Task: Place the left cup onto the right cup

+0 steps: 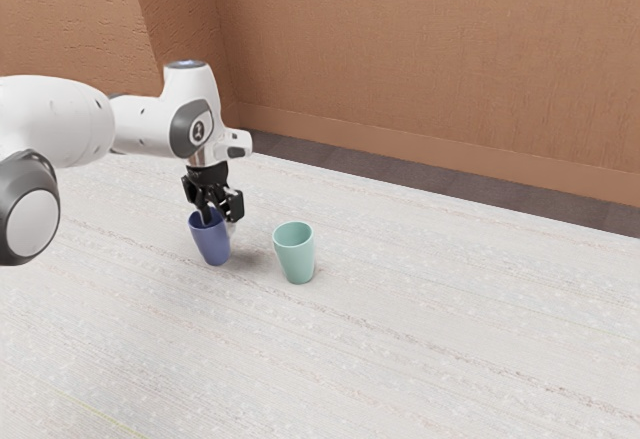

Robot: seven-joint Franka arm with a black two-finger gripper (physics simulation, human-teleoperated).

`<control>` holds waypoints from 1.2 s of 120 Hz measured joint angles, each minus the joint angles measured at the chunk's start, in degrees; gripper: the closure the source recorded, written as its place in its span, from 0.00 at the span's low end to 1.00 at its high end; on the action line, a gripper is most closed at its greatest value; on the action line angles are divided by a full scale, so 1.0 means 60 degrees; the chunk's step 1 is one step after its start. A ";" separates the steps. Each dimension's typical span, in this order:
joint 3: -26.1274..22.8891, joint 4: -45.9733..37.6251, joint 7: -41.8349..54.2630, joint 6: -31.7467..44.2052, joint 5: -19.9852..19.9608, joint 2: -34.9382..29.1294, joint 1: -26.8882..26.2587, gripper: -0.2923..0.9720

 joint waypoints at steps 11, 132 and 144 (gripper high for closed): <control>-0.0002 -0.0001 0.0001 0.0088 -0.0018 0.0060 0.0002 0.41; -0.0002 -0.0029 -0.0058 0.0322 -0.0052 0.0237 0.0007 0.85; 0.0007 -0.0024 -0.0069 0.0277 -0.0049 0.0209 0.0007 0.85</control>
